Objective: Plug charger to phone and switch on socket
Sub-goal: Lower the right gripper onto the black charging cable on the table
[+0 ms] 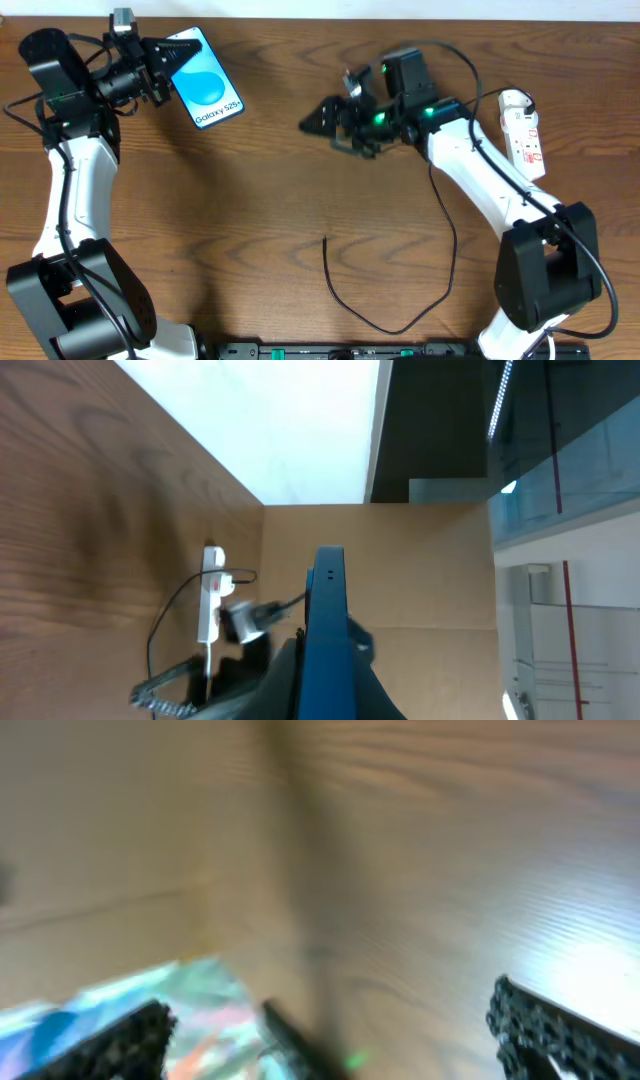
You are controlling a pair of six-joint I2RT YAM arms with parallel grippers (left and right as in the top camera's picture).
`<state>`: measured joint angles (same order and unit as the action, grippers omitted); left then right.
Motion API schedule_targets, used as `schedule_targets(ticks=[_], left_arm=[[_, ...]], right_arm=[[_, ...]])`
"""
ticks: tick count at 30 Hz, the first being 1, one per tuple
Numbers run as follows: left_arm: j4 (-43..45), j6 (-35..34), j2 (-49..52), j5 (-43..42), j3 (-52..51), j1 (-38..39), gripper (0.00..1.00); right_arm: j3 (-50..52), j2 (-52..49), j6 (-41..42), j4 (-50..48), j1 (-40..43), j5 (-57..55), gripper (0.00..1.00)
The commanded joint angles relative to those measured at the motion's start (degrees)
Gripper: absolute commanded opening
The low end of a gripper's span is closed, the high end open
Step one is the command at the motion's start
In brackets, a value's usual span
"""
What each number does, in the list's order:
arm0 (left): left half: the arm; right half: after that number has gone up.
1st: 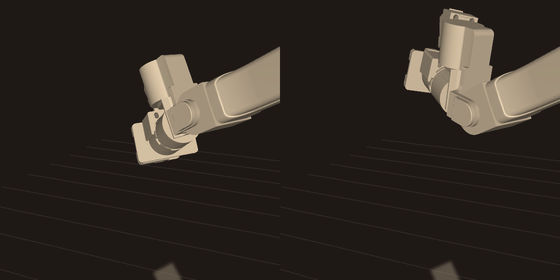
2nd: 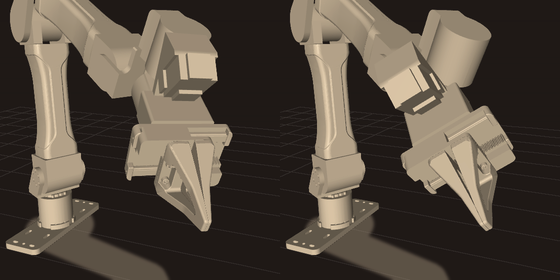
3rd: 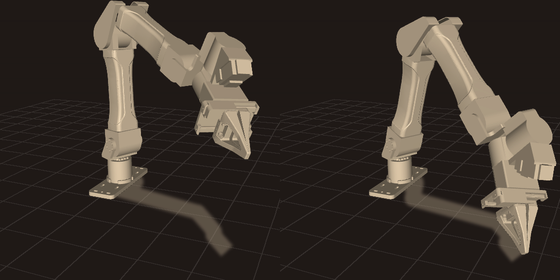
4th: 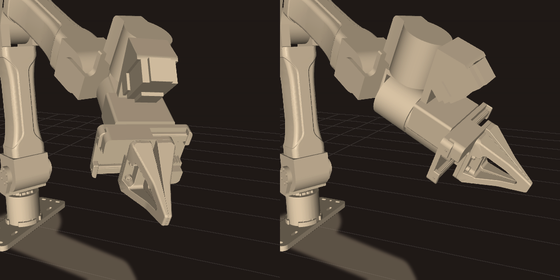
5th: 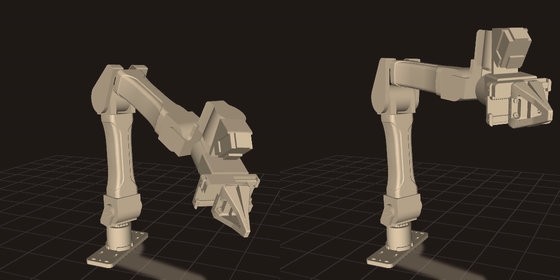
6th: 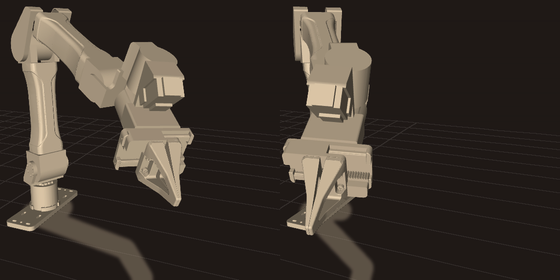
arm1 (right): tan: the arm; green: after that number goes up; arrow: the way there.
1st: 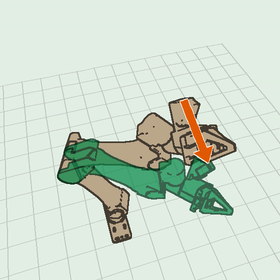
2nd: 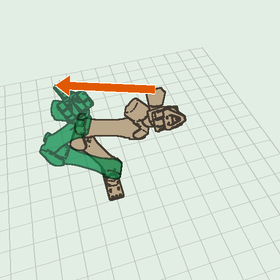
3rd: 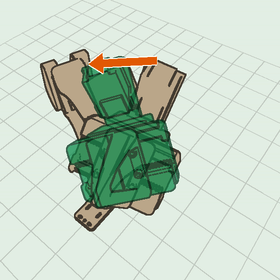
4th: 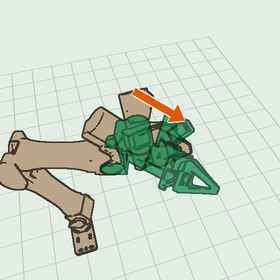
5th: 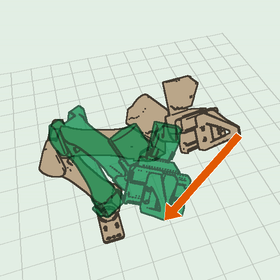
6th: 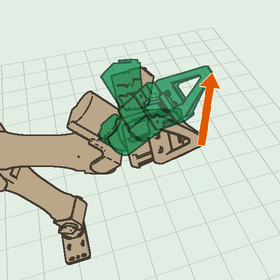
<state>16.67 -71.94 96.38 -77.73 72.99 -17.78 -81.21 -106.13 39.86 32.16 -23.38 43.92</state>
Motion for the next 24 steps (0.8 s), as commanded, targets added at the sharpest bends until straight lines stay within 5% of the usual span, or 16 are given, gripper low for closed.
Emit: schedule_targets(ticks=[1,17,24], left_arm=[[0.4,0.4,-0.9,-1.1,1.3,0.0,0.07],[0.4,0.4,-0.9,-0.7,1.3,0.0,0.08],[0.4,1.0,-0.9,-0.7,1.3,0.0,0.07]], right_arm=[[-0.4,0.5,-2.4,7.8,-2.6,-21.3,0.99],[-0.4,0.5,5.3,22.6,-19.8,-44.4,0.99],[1.2,0.5,8.3,22.9,-24.5,-46.0,0.99]])
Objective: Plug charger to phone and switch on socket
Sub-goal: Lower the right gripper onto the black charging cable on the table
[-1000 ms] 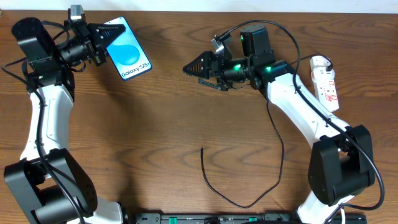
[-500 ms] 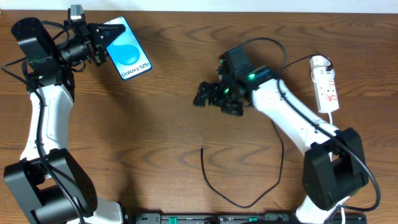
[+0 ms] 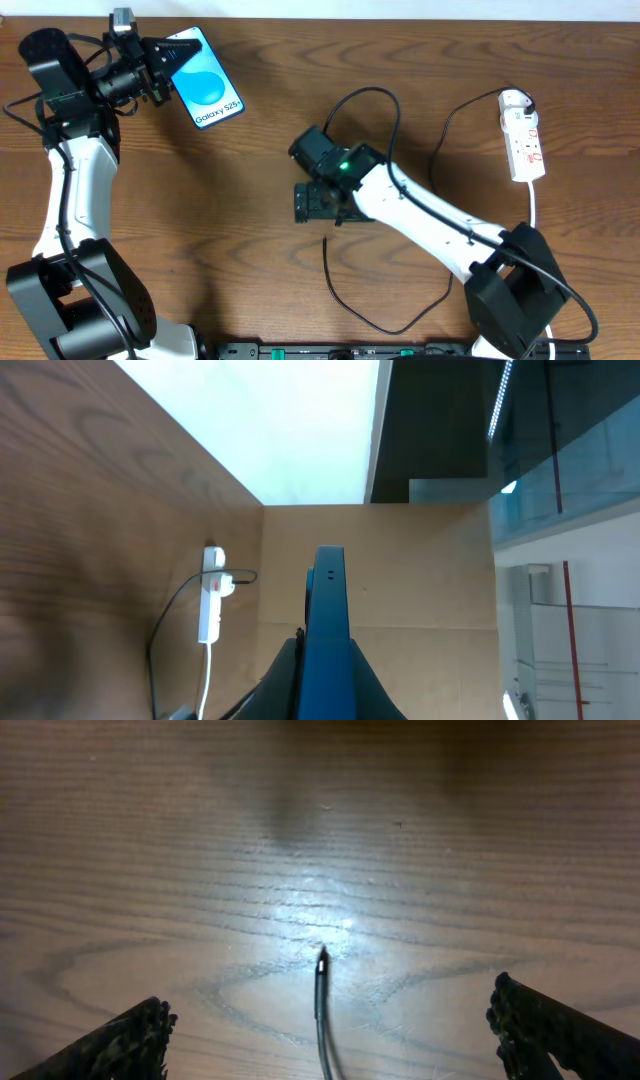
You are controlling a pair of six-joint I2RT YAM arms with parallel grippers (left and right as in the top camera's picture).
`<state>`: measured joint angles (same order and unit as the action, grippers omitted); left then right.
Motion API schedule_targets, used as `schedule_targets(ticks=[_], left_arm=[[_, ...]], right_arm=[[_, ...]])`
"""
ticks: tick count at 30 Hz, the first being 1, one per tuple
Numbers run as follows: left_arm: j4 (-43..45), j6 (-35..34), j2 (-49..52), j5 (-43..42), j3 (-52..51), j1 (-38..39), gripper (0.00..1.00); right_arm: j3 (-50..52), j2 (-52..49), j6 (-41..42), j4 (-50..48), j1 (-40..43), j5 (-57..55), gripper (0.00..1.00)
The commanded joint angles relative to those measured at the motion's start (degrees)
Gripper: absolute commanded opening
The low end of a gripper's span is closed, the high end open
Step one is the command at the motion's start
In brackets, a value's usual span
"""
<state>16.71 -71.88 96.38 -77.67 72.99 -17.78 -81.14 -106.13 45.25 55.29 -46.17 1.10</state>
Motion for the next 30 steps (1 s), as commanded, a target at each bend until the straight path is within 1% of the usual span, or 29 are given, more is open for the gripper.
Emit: schedule_targets(ticks=[1,4,8,15,17,20,25,30], left_arm=[[0.3,1.0,-0.9,-0.8,1.3,0.0,0.08],[0.3,1.0,-0.9,-0.8,1.3,0.0,0.07],[0.4,1.0,-0.9,-0.7,1.3,-0.1,0.08],[0.3,1.4,-0.9,0.6,1.3,0.0,0.07],[0.3,1.4,-0.9,0.5,1.3,-0.1,0.08],[0.3,1.4,-0.9,0.6,1.3,0.0,0.07],[0.3,1.4,-0.9,0.5,1.3,0.0,0.07],[0.3,1.4,-0.9,0.5,1.3,0.0,0.07]], right_arm=[[1.7,0.5,3.3,-0.3,-2.2,-3.2,0.99],[2.9,0.5,4.5,-0.6,-3.5,-3.7,0.97],[4.5,0.5,5.4,-0.9,-4.7,-4.2,0.97],[9.6,0.5,5.5,-5.2,-5.0,-3.1,0.96],[10.1,0.5,5.5,-5.8,-5.0,-2.4,0.96],[10.6,0.5,5.5,-6.9,-5.1,-2.4,0.93],[13.1,0.3,5.5,-10.0,-6.1,-2.4,0.92],[13.4,-0.5,5.5,-10.3,-6.2,-1.9,0.91]])
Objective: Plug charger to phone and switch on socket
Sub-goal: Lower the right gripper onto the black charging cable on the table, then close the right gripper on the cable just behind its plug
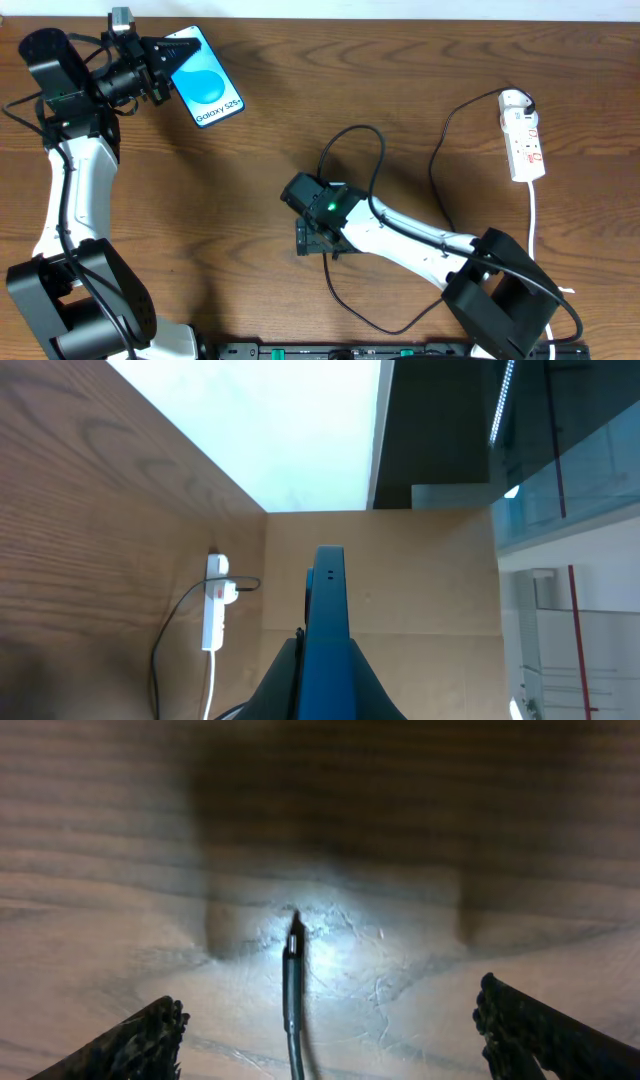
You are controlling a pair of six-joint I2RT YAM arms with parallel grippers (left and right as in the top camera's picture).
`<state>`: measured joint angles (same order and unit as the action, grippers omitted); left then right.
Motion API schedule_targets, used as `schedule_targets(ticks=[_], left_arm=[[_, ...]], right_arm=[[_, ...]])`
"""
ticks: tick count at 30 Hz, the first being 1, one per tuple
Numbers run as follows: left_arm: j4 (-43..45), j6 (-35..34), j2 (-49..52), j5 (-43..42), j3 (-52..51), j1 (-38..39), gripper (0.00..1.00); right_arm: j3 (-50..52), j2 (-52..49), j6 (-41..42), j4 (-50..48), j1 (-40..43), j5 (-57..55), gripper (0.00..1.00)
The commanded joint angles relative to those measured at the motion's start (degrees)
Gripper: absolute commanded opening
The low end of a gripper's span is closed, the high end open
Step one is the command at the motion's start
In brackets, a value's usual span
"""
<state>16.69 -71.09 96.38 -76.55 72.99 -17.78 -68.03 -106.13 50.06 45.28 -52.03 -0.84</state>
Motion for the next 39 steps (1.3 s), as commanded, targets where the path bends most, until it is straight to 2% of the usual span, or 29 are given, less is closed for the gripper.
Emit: schedule_targets(ticks=[1,15,22,35,39], left_arm=[[0.4,0.6,-0.9,-0.6,1.3,0.0,0.07],[0.4,0.6,-0.9,-0.6,1.3,0.0,0.07],[0.4,0.6,-0.9,-0.6,1.3,0.0,0.07],[0.4,0.6,-0.9,-0.6,1.3,0.0,0.07],[0.4,0.6,-0.9,-0.6,1.3,0.0,0.07]], right_arm=[[0.2,-0.7,0.7,-0.2,-0.3,0.2,0.91],[0.1,-4.0,0.7,2.7,0.5,4.2,0.87],[-0.1,-4.5,1.7,3.8,0.7,4.7,0.71],[-0.2,-4.8,2.3,3.5,0.8,5.0,0.59],[-0.2,-4.8,2.5,2.2,1.3,5.0,0.58]])
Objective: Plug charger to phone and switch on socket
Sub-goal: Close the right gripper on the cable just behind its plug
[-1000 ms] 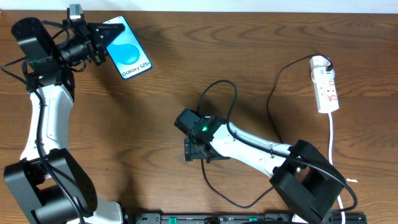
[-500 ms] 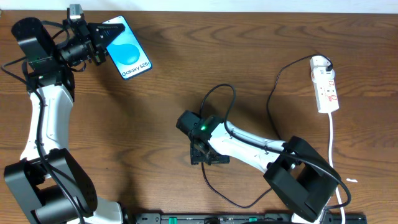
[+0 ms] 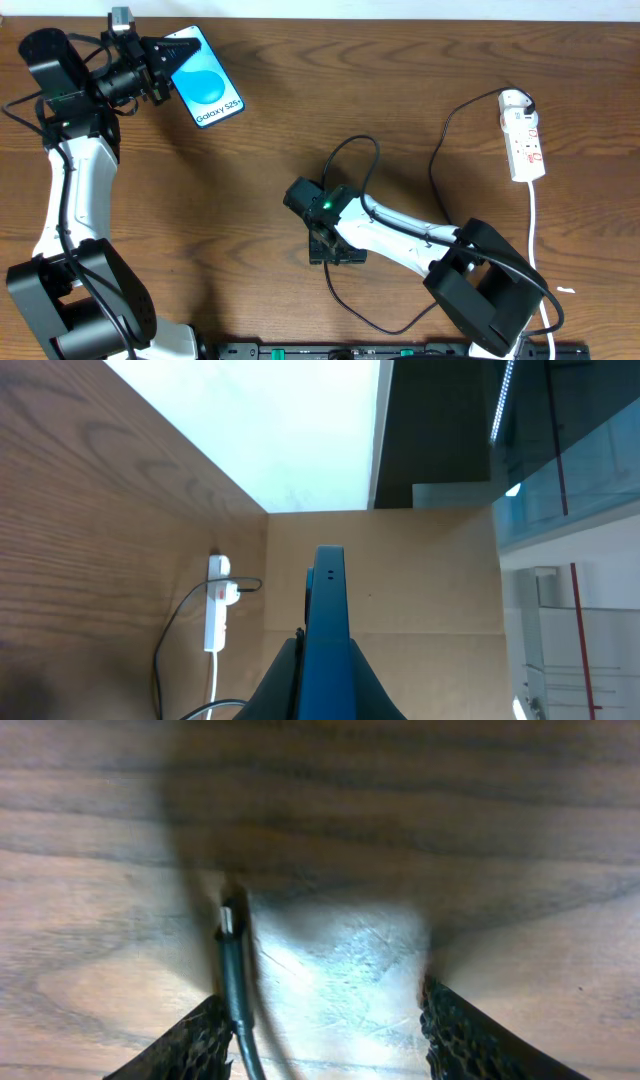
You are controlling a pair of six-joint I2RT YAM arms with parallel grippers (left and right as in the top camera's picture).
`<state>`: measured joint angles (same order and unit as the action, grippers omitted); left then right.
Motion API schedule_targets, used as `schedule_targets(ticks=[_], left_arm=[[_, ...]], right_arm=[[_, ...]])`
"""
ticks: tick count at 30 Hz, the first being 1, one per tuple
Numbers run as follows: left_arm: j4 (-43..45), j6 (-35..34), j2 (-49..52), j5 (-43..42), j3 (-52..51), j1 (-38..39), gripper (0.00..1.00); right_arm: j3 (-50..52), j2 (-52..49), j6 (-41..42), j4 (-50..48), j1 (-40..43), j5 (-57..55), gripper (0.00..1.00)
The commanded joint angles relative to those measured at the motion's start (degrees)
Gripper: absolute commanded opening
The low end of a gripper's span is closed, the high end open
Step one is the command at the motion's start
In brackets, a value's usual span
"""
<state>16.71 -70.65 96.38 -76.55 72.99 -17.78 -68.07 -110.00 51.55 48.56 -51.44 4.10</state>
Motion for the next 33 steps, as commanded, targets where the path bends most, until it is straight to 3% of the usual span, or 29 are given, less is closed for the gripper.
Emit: schedule_targets(ticks=[1,9,11,14,17,33], left_arm=[[0.3,0.2,-0.9,-0.6,1.3,0.0,0.07],[0.3,0.2,-0.9,-0.3,1.3,0.0,0.07],[0.3,0.2,-0.9,-0.4,1.3,0.0,0.07],[0.3,0.2,-0.9,-0.4,1.3,0.0,0.07],[0.3,0.2,-0.9,-0.3,1.3,0.0,0.07],[0.3,0.2,-0.9,-0.4,1.3,0.0,0.07]], right_arm=[[-0.2,-0.9,1.0,-1.4,0.8,-0.1,0.58],[-0.2,-0.9,1.2,-2.1,1.6,-0.1,0.58],[-0.2,-0.9,1.2,-2.0,1.6,-0.1,0.52],[-0.2,-0.9,1.2,-1.8,1.6,-0.1,0.35],[-0.2,-0.9,1.2,-1.7,1.6,-0.1,0.27],[-0.2,-0.9,2.2,-1.4,1.6,-0.1,0.17]])
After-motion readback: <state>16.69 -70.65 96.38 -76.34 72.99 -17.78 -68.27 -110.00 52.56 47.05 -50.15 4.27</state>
